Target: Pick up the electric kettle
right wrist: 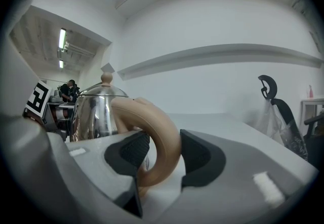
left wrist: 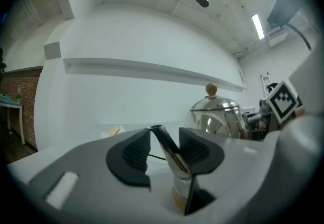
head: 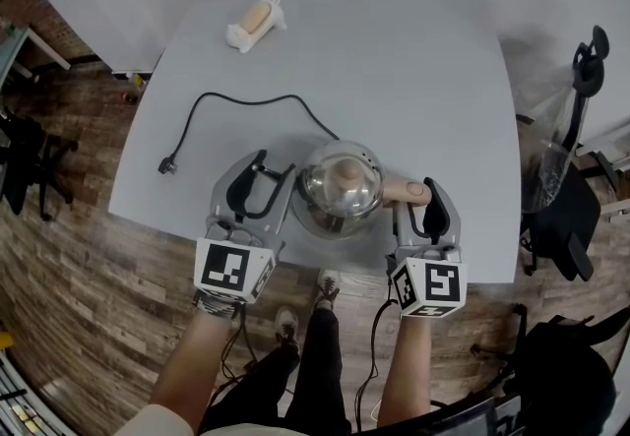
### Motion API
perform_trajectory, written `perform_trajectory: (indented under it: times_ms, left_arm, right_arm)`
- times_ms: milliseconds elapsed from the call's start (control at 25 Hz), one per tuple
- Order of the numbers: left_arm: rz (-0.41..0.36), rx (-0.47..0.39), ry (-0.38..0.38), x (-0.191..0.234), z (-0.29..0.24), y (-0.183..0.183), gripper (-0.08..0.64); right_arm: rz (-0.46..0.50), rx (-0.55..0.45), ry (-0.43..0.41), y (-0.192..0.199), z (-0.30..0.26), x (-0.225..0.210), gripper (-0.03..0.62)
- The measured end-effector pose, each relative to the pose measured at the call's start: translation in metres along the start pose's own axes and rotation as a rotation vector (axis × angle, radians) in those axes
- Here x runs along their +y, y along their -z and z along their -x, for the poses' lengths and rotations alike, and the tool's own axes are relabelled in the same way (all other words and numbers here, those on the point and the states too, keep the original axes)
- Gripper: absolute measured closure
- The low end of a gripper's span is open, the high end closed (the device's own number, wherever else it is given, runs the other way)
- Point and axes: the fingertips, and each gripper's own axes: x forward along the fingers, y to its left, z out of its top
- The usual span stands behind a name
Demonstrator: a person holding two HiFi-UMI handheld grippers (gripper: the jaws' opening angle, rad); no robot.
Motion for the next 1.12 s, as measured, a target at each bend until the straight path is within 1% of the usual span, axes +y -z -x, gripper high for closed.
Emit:
perform_trajectory:
  times_ms: [240, 600, 760, 1120]
  left_arm:
    - [-0.003, 0.007, -0.002, -0.0018, -0.0007, 0.0008, 0.394]
    - [0.027, 0.033, -0.004, -0.0014, -0.0016, 0.0031, 0.402]
    - [0.027, 0.021, -0.006, -0.0018, -0.0015, 0.0023, 0.403]
    - [0.067, 0.027, -0.002, -0.0011, -0.0024, 0.0049, 0.411]
  right_arm:
    - [0.015, 0.02, 0.007, 0.0013, -0.0007, 0.0002, 0.408]
    - [0.047, 0.045, 0.034, 0.0025, -0.0016, -0.001, 0.423]
    - [0.056, 0.048, 0.043, 0.0037, -0.0007, -0.0014, 0.428]
    - [0.065, 0.058, 0.043, 0.0049, -0.0015, -0.0016, 0.431]
